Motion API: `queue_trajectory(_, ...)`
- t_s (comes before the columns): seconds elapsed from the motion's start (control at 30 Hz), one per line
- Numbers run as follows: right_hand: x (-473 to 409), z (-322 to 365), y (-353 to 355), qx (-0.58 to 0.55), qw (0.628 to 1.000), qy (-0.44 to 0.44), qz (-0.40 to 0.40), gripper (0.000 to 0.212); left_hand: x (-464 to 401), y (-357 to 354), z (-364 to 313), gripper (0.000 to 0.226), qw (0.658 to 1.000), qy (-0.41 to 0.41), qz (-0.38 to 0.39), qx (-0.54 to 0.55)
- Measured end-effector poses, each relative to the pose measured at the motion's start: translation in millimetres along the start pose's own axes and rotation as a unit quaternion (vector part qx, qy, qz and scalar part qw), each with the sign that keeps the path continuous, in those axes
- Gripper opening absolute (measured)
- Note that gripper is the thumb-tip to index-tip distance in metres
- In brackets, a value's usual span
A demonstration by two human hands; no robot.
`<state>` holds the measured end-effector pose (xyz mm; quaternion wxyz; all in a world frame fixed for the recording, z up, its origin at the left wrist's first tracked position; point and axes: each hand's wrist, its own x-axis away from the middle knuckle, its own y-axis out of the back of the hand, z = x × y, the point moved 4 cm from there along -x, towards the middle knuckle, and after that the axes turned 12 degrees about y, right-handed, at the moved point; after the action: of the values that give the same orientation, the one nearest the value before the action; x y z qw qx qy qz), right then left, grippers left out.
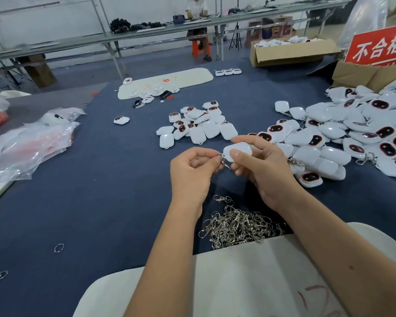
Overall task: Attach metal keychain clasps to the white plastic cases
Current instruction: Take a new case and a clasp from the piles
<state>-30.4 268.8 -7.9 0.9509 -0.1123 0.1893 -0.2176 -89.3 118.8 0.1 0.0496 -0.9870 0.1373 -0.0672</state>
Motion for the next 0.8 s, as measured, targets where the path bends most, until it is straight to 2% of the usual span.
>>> queue_trajectory(0.13, 1.8, 1.1, -1.7, -0.016, 1.000, -0.001, 0.015, 0.033, -2.4, 4.7, -3.4, 0.021, 0.994, -0.053, -0.041, -0.086)
queue_trajectory(0.2, 2.1, 2.6, -2.3, -0.007, 1.000, 0.003, 0.009, 0.040, -1.7, 3.5, -6.6, 0.026, 0.985, -0.089, -0.031, -0.144)
queue_trajectory(0.37, 2.4, 3.2, -3.0, 0.006, 1.000, 0.013, 0.003, 0.037, 0.1, 1.0, -7.3, 0.032, 0.968, -0.124, 0.005, -0.217)
queue_trajectory(0.47, 2.0, 4.1, -3.4, -0.001, 1.000, 0.025, -0.001, 0.031, -0.7, -1.9, -5.9, 0.024, 0.981, -0.099, -0.001, -0.166)
queue_trajectory(0.53, 1.1, 6.9, -3.8, -0.035, 0.999, 0.030, -0.008, 0.028, -0.2, -5.4, -1.6, 0.014, 0.996, -0.038, 0.013, -0.084)
queue_trajectory(0.6, 0.3, 8.1, -3.9, -0.066, 0.997, 0.029, -0.016, 0.030, 1.4, -10.8, 3.5, 0.003, 0.997, 0.042, 0.062, -0.010)
queue_trajectory(0.67, 0.3, 8.6, -4.2, -0.081, 0.996, 0.025, -0.016, 0.034, 2.8, -14.4, 6.0, 0.006, 0.992, 0.077, 0.093, 0.019)
queue_trajectory(0.8, 0.9, 9.0, -6.5, -0.081, 0.996, 0.022, -0.014, 0.039, 3.4, -14.0, 2.2, 0.011, 0.992, 0.079, 0.075, 0.068)
